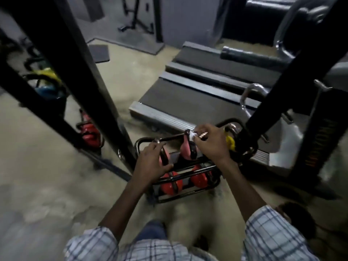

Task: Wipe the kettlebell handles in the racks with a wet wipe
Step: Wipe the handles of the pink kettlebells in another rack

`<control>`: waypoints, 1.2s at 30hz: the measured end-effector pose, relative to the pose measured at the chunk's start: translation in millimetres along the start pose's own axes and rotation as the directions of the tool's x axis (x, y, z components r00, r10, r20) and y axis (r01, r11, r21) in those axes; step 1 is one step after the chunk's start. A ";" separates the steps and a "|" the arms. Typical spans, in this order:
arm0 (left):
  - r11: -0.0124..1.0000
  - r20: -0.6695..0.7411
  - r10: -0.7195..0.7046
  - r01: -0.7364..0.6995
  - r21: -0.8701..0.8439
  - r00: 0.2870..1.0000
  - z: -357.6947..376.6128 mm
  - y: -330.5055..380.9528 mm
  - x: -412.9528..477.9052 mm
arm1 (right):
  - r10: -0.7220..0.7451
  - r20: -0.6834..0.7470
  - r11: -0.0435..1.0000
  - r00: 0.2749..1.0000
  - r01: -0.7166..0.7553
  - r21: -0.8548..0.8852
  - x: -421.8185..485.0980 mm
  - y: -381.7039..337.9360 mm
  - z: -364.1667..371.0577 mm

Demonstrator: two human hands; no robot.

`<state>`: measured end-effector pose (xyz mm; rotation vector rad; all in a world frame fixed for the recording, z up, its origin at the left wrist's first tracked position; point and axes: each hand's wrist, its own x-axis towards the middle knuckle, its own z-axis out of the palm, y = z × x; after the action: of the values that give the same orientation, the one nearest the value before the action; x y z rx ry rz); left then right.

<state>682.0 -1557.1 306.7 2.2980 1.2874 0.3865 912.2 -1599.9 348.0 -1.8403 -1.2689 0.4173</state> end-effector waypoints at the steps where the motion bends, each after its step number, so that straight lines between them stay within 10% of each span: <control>1: 0.999 -0.008 -0.039 0.039 -0.006 0.999 5.7 -2.2 -5.5 | -0.006 0.033 0.999 0.999 0.005 0.032 1.2 1.9 6.3; 17: 0.930 -0.131 -0.299 0.319 0.183 0.945 65.8 -14.9 3.2 | 0.047 0.373 0.978 0.927 -0.119 0.173 44.4 27.6 113.0; 36: 0.870 -0.298 -0.452 0.489 0.060 0.841 92.6 1.4 15.0 | -0.387 0.567 0.917 0.727 0.239 0.320 94.8 50.5 162.4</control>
<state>733.3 -1569.5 229.1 1.9737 2.0160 0.4653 874.7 -1450.0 229.4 -1.2780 -1.8566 0.9935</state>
